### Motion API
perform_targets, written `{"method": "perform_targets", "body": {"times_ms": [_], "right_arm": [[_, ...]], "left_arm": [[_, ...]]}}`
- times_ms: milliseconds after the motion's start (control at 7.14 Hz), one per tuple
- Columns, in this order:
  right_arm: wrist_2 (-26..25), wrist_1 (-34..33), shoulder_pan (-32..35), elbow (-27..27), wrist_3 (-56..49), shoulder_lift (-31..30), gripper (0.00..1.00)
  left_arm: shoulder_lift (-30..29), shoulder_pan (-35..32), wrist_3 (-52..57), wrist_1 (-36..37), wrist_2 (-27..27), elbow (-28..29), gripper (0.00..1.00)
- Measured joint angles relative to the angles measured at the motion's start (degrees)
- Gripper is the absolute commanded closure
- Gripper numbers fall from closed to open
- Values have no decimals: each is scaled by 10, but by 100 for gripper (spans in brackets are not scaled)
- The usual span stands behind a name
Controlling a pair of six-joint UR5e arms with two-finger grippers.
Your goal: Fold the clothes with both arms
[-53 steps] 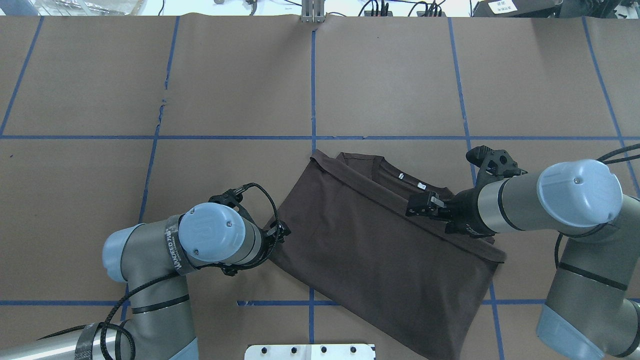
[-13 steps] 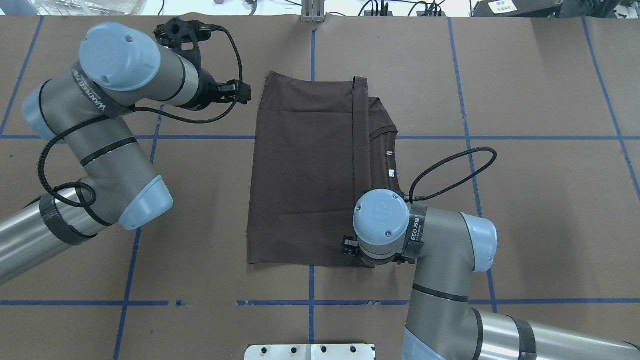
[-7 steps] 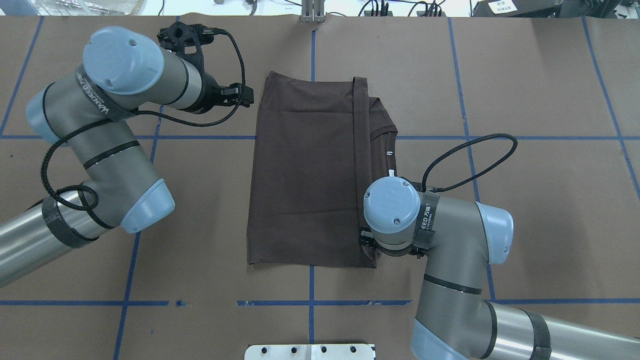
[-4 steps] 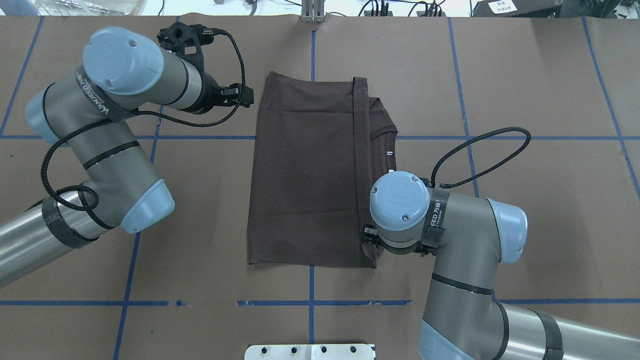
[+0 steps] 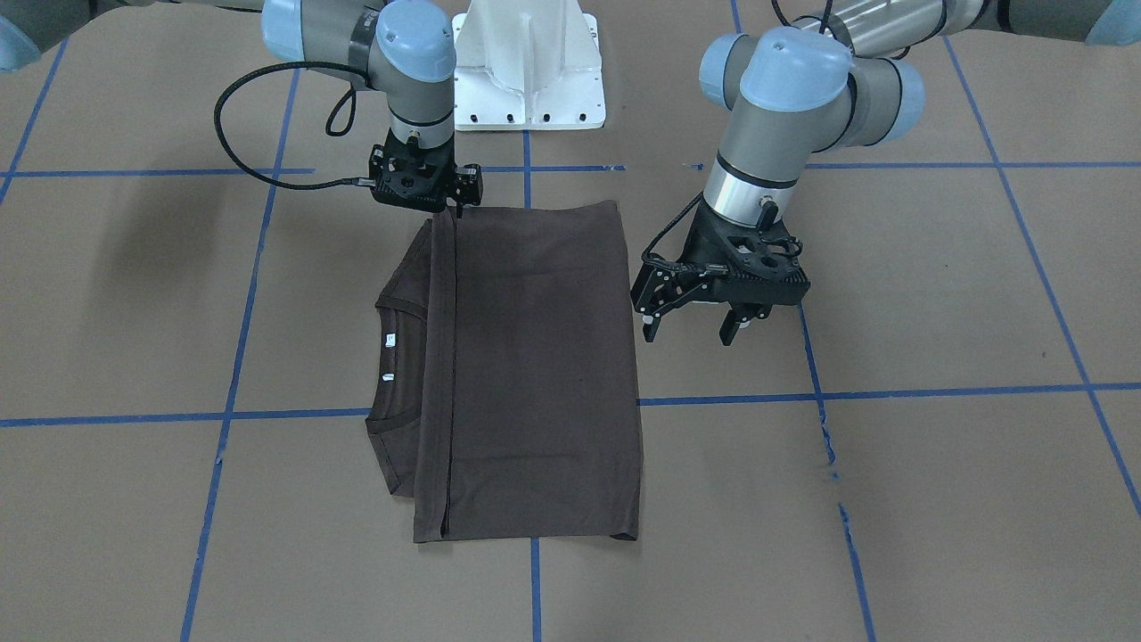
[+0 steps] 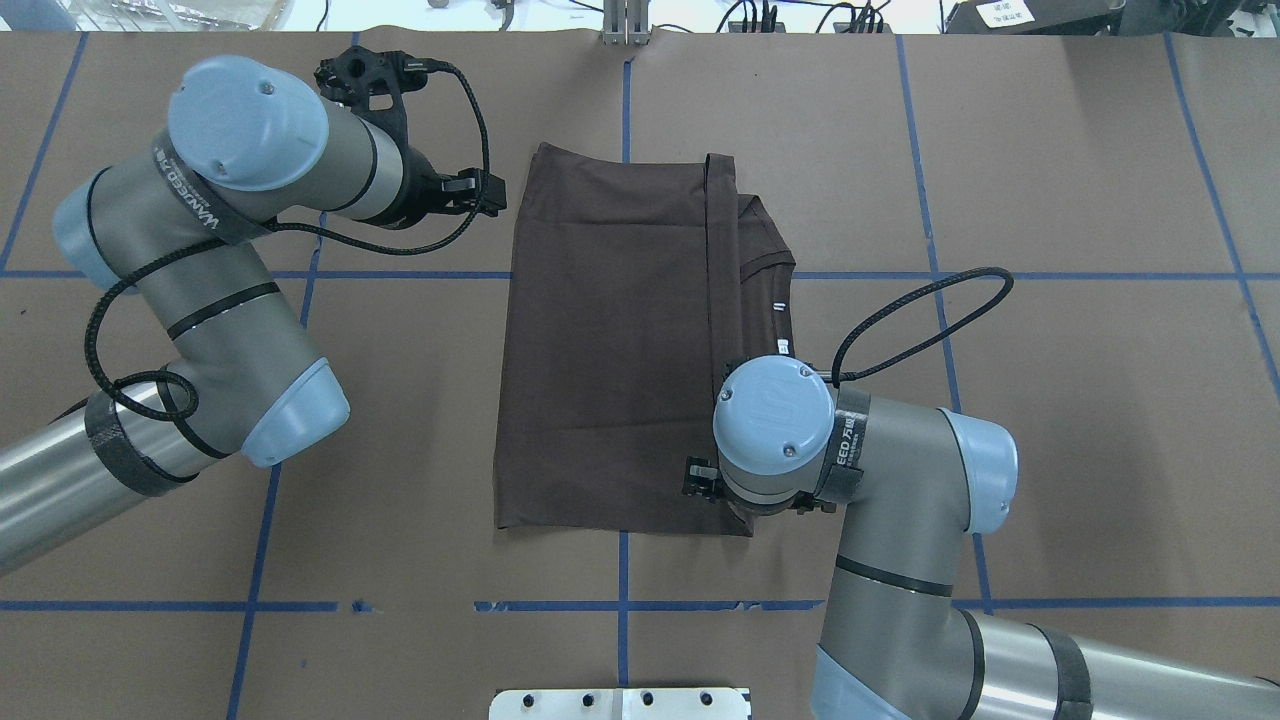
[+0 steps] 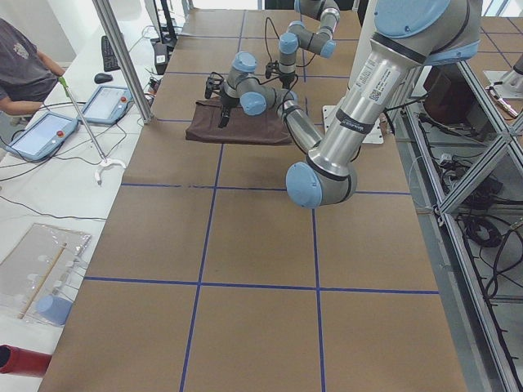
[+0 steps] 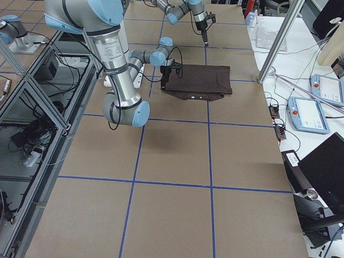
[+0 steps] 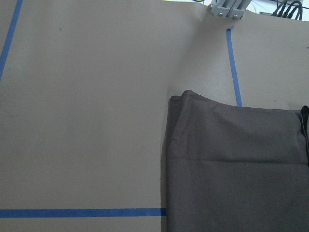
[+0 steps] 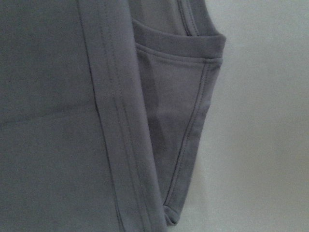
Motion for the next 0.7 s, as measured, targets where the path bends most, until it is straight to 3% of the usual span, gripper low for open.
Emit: {"method": "perform_targets", "body": {"times_ms": [701], "right_arm": [[14, 2, -11, -22, -7, -2, 0]], "left_arm": [[0, 0, 1, 0, -1, 1, 0]]}}
